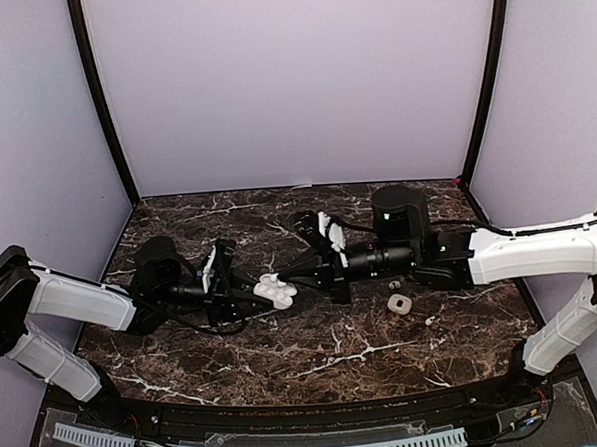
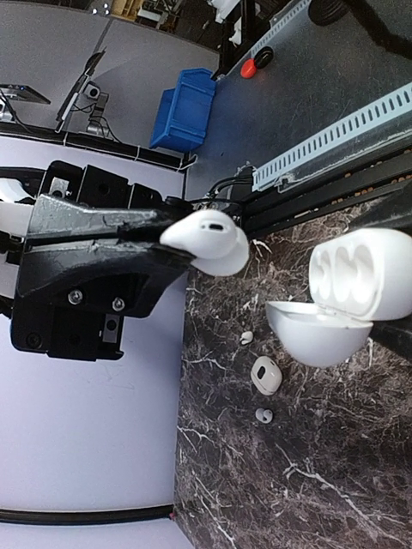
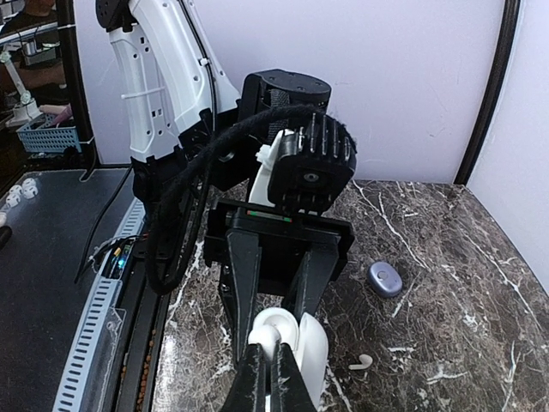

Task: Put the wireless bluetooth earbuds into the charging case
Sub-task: Insert the left earbud into the left side groove of the charging case, then adjust the right earbud at the center of the board, then pick up the right earbud from the center of the board.

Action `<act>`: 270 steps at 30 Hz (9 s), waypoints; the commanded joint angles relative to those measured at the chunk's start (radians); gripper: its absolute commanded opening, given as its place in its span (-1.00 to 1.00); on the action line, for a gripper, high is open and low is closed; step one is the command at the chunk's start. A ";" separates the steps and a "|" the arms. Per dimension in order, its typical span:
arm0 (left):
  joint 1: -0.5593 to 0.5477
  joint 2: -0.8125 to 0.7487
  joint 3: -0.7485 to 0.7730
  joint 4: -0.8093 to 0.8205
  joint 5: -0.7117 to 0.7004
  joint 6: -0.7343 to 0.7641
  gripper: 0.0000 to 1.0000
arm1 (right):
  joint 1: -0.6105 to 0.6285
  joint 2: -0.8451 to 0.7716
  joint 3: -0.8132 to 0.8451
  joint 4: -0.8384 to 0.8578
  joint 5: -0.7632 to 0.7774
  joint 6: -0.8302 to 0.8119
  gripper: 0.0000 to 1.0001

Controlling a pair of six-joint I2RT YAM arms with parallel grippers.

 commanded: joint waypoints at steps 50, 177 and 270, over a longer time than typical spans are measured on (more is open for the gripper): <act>-0.023 -0.057 -0.052 0.017 -0.108 0.012 -0.70 | -0.109 -0.118 0.025 -0.345 0.359 0.193 -0.71; -0.006 0.014 -0.114 0.227 -0.164 -0.116 -0.70 | -0.411 0.247 0.120 -0.821 0.394 0.258 -0.84; 0.081 -0.088 -0.156 0.301 -0.204 -0.061 -0.72 | -0.410 0.036 0.280 -0.522 -0.330 0.510 -1.00</act>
